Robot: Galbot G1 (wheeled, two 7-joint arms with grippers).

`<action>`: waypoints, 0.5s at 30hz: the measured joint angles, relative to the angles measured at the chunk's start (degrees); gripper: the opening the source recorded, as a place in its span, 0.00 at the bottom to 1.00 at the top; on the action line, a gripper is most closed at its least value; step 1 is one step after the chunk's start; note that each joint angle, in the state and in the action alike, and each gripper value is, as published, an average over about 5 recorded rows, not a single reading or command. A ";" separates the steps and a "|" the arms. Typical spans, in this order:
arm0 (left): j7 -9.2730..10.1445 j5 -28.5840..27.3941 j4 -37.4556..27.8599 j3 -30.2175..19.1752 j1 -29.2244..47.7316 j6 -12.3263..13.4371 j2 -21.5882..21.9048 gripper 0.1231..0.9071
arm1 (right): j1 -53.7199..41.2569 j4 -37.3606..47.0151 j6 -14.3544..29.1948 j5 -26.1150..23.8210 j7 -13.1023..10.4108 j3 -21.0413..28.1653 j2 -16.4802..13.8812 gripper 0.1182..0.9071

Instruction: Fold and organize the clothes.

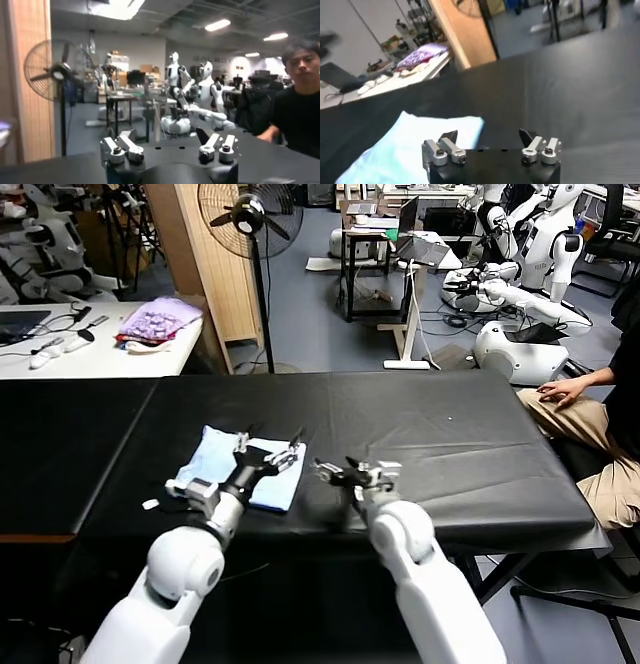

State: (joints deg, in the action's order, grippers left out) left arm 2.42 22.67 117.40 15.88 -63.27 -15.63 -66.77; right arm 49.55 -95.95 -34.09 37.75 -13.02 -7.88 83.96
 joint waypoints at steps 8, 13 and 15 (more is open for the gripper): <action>0.15 0.32 1.94 2.87 -3.13 0.94 0.54 0.86 | -4.58 11.56 2.33 -0.17 1.63 1.43 5.14 0.67; 0.17 0.86 2.85 4.47 -4.76 1.14 0.73 0.86 | -6.06 15.98 3.31 -1.27 2.41 1.37 6.76 0.31; 0.20 0.87 3.07 5.02 -5.35 1.27 0.80 0.86 | -6.39 17.09 3.68 -2.62 3.36 1.37 7.00 0.19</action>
State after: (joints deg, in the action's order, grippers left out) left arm 2.62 23.54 120.47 20.91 -68.62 -14.36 -65.98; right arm 43.16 -78.87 -30.41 35.13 -9.66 -6.51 90.96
